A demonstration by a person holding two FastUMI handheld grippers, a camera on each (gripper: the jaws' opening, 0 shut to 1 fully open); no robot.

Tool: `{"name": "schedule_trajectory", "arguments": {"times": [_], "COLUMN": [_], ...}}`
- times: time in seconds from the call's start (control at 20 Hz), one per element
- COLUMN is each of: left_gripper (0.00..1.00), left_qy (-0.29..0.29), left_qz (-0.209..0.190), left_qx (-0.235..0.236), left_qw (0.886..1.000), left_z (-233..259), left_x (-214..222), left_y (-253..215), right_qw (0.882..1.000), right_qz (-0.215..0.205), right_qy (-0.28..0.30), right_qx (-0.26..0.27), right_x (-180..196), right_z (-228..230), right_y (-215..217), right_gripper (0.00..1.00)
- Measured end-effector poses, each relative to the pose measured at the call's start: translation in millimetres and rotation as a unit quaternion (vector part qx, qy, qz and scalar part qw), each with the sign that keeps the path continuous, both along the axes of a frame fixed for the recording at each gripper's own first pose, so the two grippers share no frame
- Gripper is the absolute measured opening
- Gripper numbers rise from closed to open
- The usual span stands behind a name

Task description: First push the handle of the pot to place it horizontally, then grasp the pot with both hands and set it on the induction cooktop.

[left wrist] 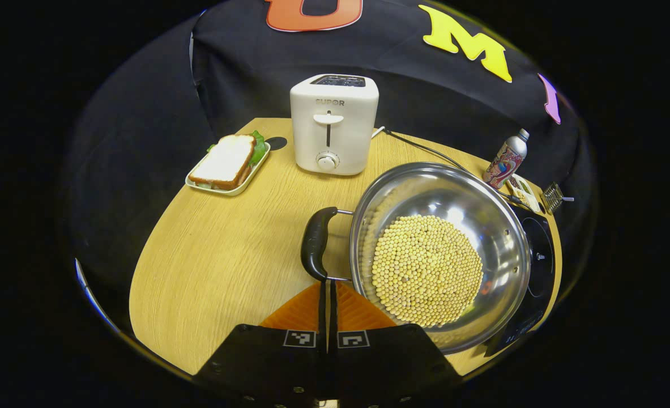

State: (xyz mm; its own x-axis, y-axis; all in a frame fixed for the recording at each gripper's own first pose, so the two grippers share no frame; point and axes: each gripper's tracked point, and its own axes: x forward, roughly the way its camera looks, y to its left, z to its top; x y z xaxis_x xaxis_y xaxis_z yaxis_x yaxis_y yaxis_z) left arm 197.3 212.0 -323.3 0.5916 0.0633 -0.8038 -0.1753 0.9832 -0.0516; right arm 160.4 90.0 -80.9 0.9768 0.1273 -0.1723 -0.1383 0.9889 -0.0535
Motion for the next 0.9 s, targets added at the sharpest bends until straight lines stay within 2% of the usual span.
{"name": "schedule_trajectory", "arguments": {"times": [0.35,0.4,0.45,0.5,0.6,0.65,0.7,0.75,0.8,0.85,0.9], "left_gripper": [0.00,0.10,0.10,0.00,0.01,0.05,0.22,0.20,0.58,0.65,0.67], "left_qy": [-0.013,-0.018,-0.027,-0.037,-0.066,-0.077,-0.089,-0.097,-0.108,-0.120,-0.127], "left_qz": [0.008,0.011,0.014,0.014,0.003,-0.004,-0.009,-0.013,-0.021,-0.039,-0.049], "left_qx": [-0.010,-0.003,0.001,-0.004,-0.047,-0.058,-0.058,-0.051,-0.042,-0.034,-0.036], "left_qw": [1.000,1.000,1.000,0.999,0.997,0.995,0.994,0.994,0.993,0.991,0.990], "left_z": [6.7,10.3,16.1,22.9,43.8,55.3,62.8,68.6,74.6,81.7,82.3], "left_x": [-3.0,-6.7,-8.1,-10.0,-15.1,-18.6,-22.9,-24.4,-26.2,-27.7,-19.6], "left_y": [6.8,10.9,14.6,12.8,-4.5,-10.5,-10.7,-9.5,-11.7,-17.2,-23.9], "right_qw": [1.000,1.000,1.000,1.000,1.000,0.999,0.999,0.998,0.997,0.996,0.996], "right_qz": [0.010,0.012,0.015,0.015,0.025,0.031,0.036,0.042,0.049,0.053,0.051], "right_qy": [-0.011,-0.008,-0.004,0.002,0.016,0.026,0.035,0.044,0.055,0.065,0.074], "right_qx": [0.014,0.013,0.009,0.003,-0.002,-0.002,-0.001,0.002,0.007,0.013,0.018], "right_x": [3.8,3.8,4.6,4.5,5.5,5.8,6.1,7.1,7.4,9.0,11.5], "right_z": [-2.9,-8.1,-12.6,-21.8,-37.7,-48.8,-59.2,-68.0,-77.0,-85.5,-93.9], "right_y": [29.5,36.7,43.7,48.6,65.7,75.2,82.8,90.5,98.9,105.6,108.7], "right_gripper": [0.97,0.97,0.97,0.97,0.97,0.96,0.97,0.97,0.97,1.00,0.97]}}
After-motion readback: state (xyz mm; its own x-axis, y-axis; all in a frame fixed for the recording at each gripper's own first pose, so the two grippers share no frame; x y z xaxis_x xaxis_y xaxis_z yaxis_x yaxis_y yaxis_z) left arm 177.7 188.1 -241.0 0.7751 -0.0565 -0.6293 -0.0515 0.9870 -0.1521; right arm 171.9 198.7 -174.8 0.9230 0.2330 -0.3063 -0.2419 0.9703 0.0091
